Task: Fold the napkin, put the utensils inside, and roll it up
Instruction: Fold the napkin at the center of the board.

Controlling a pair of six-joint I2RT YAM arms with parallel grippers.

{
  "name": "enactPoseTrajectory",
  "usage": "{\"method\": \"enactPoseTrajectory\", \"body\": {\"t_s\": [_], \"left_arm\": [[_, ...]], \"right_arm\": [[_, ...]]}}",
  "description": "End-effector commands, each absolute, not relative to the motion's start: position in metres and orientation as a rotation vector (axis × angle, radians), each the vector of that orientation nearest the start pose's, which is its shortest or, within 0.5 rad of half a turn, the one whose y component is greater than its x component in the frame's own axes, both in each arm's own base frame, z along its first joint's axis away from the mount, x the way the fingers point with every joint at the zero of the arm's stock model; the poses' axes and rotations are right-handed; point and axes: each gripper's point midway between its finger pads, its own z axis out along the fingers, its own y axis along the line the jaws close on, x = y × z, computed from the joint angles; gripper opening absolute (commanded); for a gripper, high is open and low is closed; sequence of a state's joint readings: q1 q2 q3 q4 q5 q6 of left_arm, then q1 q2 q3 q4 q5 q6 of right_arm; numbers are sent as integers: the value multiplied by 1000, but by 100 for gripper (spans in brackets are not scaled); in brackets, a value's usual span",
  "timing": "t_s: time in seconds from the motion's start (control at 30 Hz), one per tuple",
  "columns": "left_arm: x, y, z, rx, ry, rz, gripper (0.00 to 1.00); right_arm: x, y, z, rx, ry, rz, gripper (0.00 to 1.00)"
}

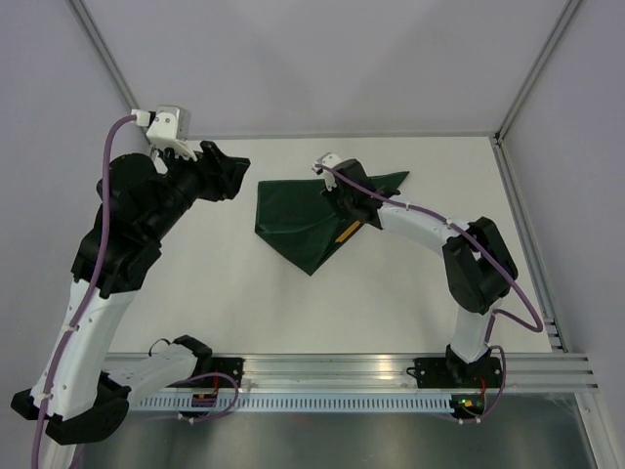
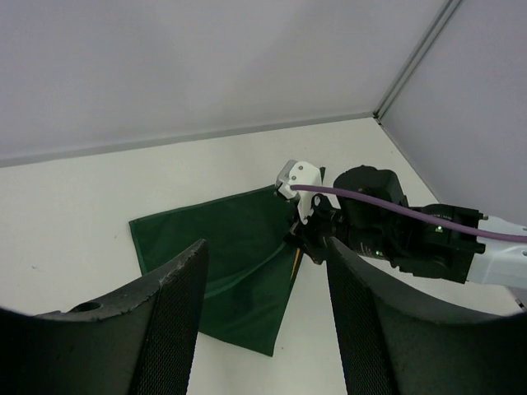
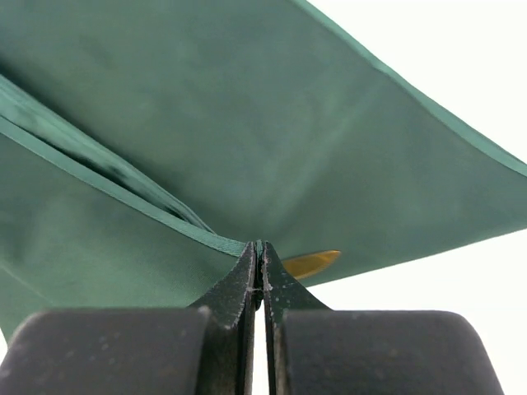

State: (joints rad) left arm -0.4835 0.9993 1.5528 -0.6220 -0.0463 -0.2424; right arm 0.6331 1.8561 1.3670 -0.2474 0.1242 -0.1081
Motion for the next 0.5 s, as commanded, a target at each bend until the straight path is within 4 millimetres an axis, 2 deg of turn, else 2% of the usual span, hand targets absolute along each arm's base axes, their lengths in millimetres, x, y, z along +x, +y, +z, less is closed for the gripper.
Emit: {"method": "enactPoseTrajectory", "body": {"t_s": [0.0,0.23,0.47], "left_arm": [[269,-149,465,194,1620,-539,64],[279,-156,457,200,1641,-543,64],[288,-162,448,201,1659,-545,63]], "right_arm": [[427,256,125,-733,2135,121,1],[449,223,110,-678,2170,81,1],[456,209,94,-655,2200,68,0]]}}
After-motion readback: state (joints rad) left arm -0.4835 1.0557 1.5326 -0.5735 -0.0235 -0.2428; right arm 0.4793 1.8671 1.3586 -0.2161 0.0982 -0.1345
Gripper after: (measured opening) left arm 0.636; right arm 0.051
